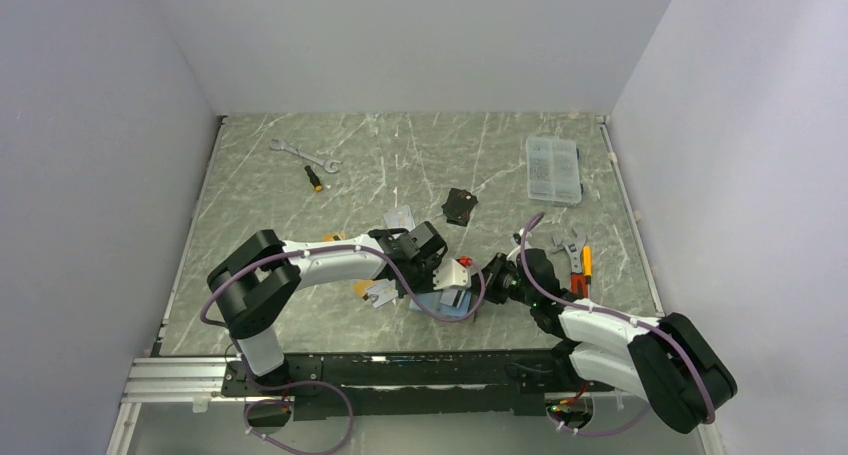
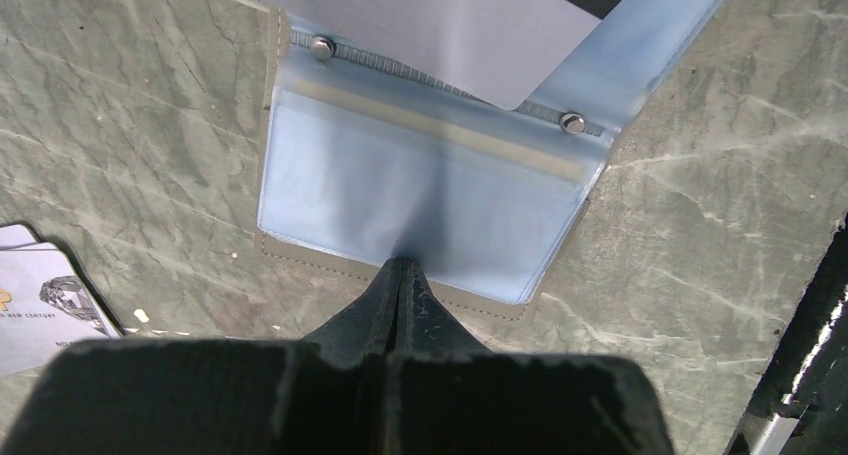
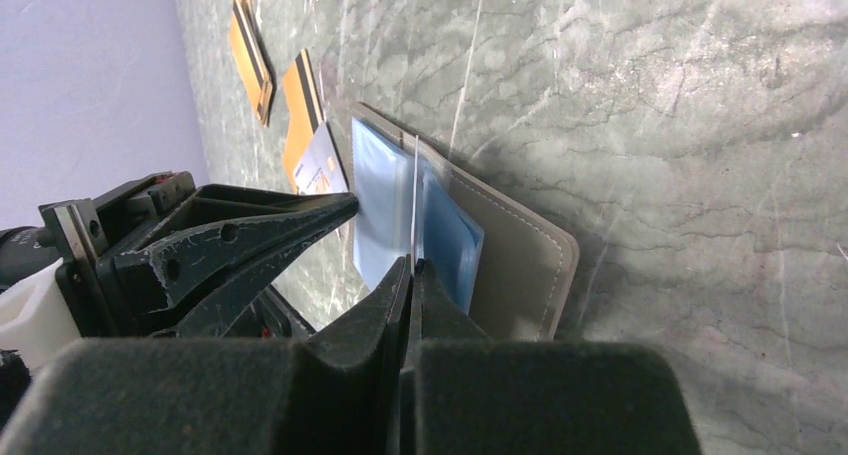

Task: Put the credit cards into the card holder
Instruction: Insert the credit card into the card holder.

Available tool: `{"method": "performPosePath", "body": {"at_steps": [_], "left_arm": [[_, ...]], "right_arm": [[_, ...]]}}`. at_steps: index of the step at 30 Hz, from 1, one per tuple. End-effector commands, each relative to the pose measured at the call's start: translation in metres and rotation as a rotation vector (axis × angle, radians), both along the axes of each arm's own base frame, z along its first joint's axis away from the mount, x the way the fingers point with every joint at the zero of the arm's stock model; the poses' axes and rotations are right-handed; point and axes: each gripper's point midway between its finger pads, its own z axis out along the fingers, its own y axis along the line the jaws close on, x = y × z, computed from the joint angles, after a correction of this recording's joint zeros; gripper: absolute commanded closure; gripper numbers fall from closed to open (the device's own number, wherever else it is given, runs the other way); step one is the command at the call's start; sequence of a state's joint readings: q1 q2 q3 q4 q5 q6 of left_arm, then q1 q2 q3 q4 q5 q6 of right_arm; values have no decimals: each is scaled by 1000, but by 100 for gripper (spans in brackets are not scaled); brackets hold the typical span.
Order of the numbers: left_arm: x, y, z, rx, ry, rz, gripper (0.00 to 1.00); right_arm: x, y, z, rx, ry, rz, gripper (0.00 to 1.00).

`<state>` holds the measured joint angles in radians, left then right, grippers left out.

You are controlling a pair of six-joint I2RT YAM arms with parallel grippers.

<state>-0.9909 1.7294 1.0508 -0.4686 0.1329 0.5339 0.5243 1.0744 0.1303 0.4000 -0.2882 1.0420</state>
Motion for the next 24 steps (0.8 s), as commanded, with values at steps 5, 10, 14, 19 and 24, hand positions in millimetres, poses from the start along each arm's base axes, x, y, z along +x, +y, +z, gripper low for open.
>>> {"method": "performPosePath", "body": {"at_steps": [5,10,14,19,24], "left_arm": [[-23,17,-18,65,75,-3,100],[-25,17,-18,63,78,1,100],[-24,18,-18,65,75,0,100],[-25,18,-18,63,74,1,100],[-26,18,-17,62,75,1,100]], "right_arm": [[8,4,19,75,-84,-16,100],[8,7,25,108,-104,-9,100],[7,9,26,121,-109,1,100],[7,12,23,117,-98,13,100],[5,15,15,104,-71,29,100]]}}
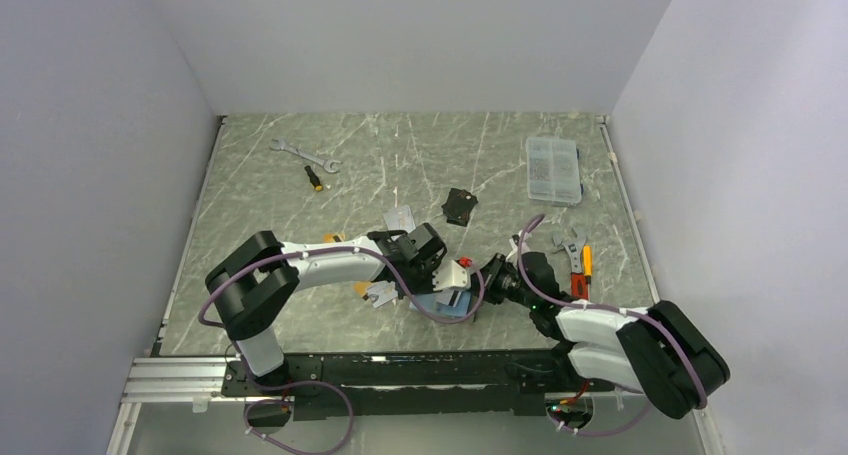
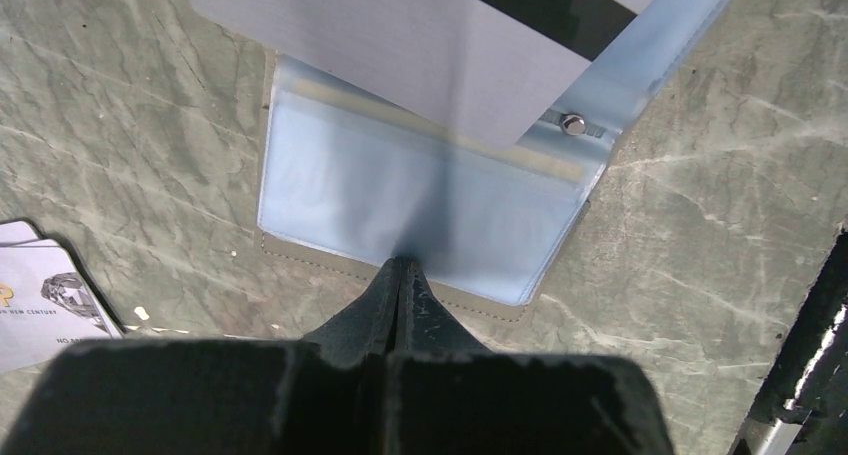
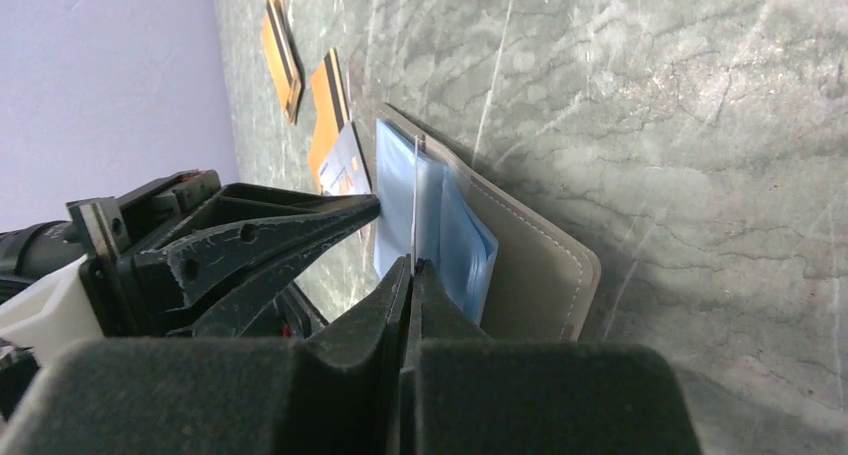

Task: Put the credit cards into the card holder
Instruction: Insert the credit card into the card holder.

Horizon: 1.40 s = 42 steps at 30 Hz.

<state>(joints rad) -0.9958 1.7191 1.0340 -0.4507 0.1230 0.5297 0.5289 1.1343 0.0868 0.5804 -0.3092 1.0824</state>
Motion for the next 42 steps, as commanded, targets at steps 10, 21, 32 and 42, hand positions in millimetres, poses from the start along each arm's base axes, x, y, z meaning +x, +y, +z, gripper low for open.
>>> {"method": "performPosePath", "body": {"at_steps": [10,21,32,42], "left_arm": [[-27,17,-16,65,88,-3,100],[-27,15,-14,60,86,-8,100],[-30,15,-13,61,90,-14,100],[-34,14,-11,53,99,-20,100]], "right_arm": [[-4,15,-2,27,1,56,100],[-19,16,-20,-15,58,84,100],[-31,20,-40,-43,134,108,100],[-16,30,-39,-43,114,105,100]]}}
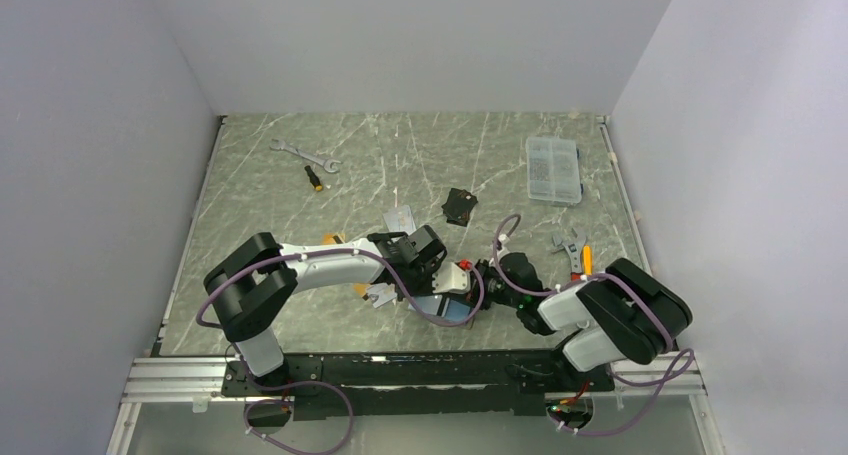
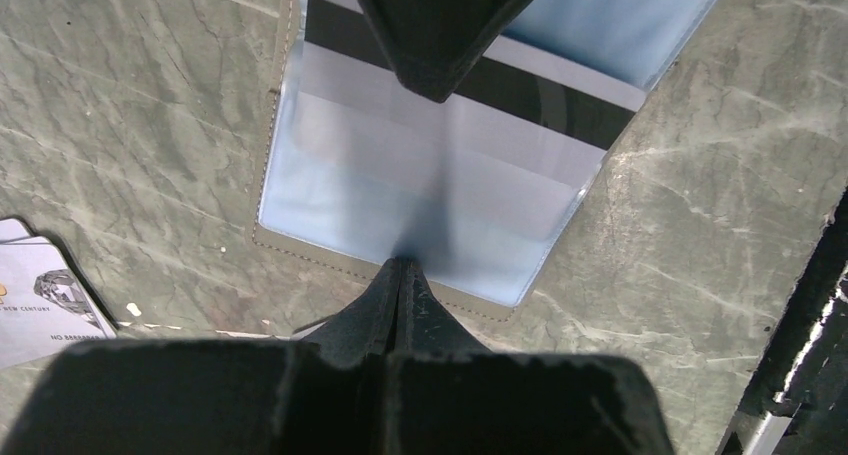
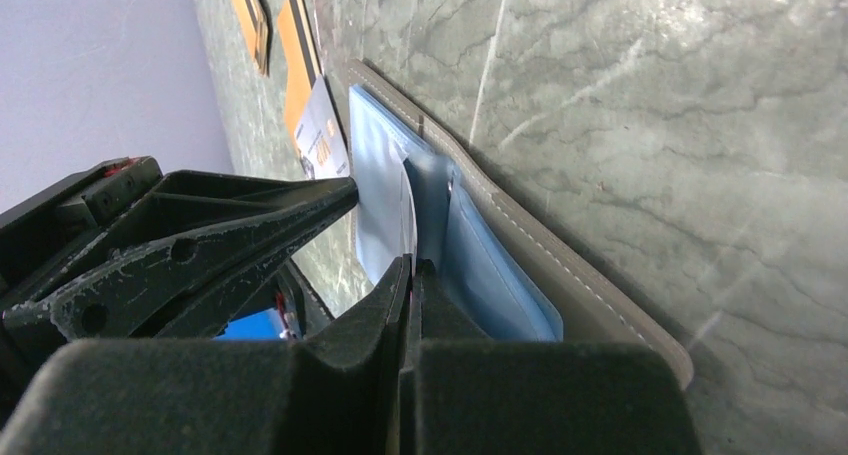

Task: Put the credit cards into the card holder
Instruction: Insert the credit card into the card holder.

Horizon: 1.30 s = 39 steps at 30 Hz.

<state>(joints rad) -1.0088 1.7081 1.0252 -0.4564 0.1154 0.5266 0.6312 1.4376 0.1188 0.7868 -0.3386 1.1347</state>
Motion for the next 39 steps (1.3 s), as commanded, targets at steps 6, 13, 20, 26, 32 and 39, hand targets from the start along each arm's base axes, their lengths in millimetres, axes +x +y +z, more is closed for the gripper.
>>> {"method": "performPosePath", "body": {"at_steps": [6,13,20,26,32,39], "left_arm": [[-34,7,-4,19,133,-18,100],[-30,2,5,-26,149,-21,100],[-26,6,-2,-7,128,-19,100],[-22,5,1,-24,104,-12,100],[-21,3,1,-20,105,-13,100],[-21,4,-1,-18,102,-13,100]], "right_arm": [[5,3,-15,-81,12,2,100],[1,-13,-21,-203,31,-12,64],[1,-29,1,-278,-19,-29,37],[-4,-30,-1,-278,-2,-26,79],[3,-16,1,-293,-4,3,100],[8,1,3,-291,-19,39,100]]}}
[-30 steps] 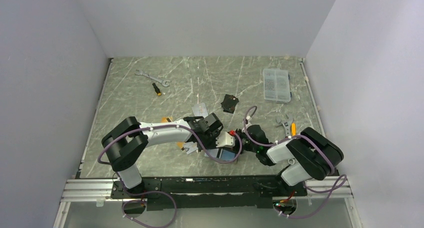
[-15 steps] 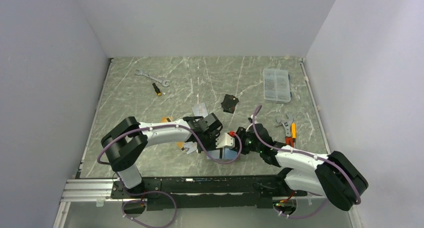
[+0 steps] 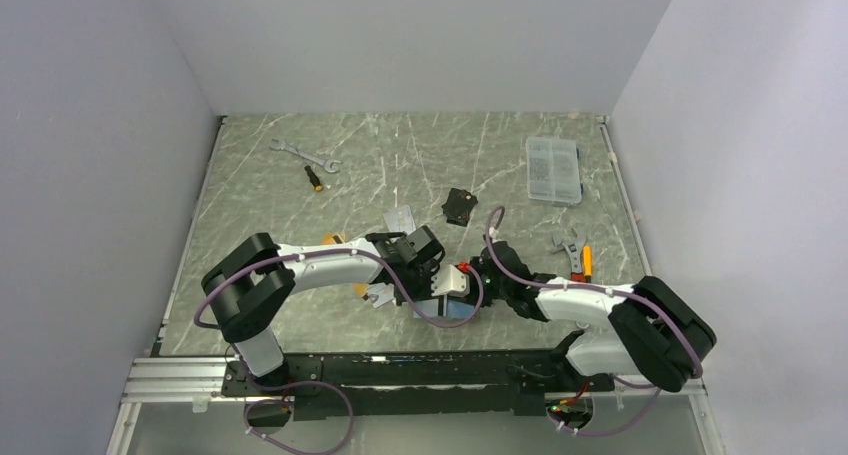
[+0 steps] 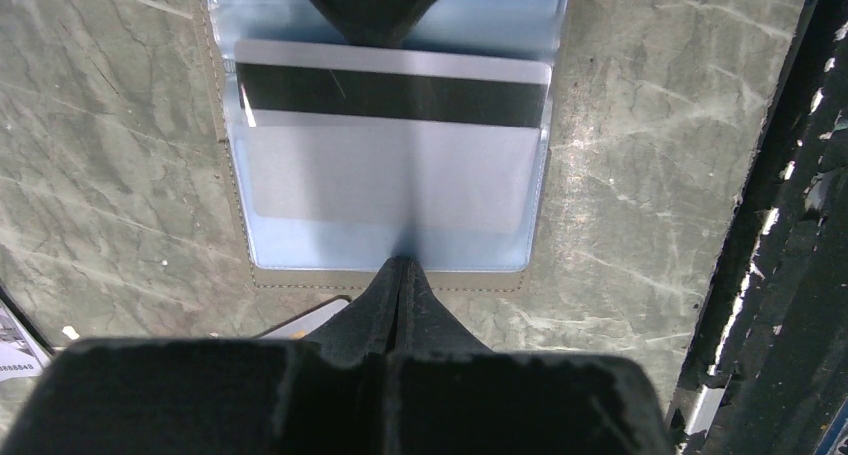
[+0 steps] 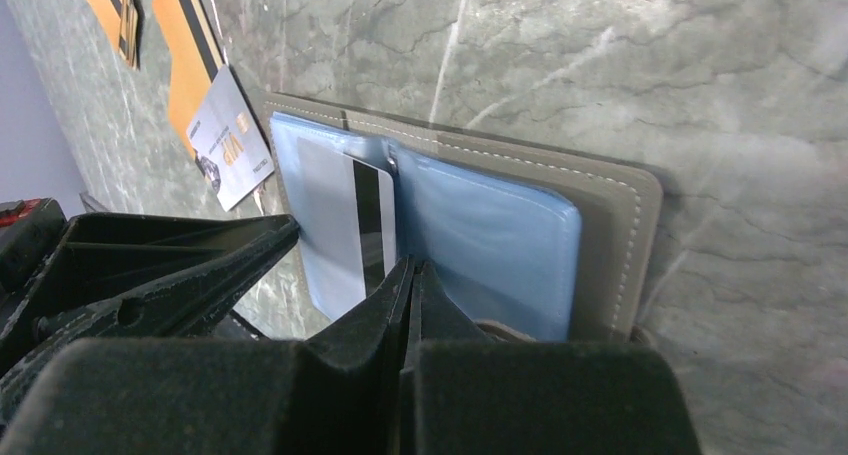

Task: Put the credit cards into the card holder
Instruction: Insert the credit card into the card holder.

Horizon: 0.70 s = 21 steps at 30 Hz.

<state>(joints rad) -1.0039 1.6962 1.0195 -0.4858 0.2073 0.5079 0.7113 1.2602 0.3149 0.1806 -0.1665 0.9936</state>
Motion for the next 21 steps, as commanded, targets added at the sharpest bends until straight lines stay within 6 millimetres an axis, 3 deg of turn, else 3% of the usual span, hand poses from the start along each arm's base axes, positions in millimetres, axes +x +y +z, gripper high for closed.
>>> {"method": "performPosePath", "body": {"at_steps": [1,12,16,21], "left_arm": [[-3,4,-2,7,11,2,100],[4,-5,9,-39,-10,8,99],[17,3,24,-64,-15,42,86],[29,14,31,-80,-47,79,80]], "right_arm": [[10,13,7,-3,-36,25,100],[9,26,4,0,-26,67,100],[4,18,1,-6,-13,49,100],[-1,11,-1,-4,-10,32,100]]}}
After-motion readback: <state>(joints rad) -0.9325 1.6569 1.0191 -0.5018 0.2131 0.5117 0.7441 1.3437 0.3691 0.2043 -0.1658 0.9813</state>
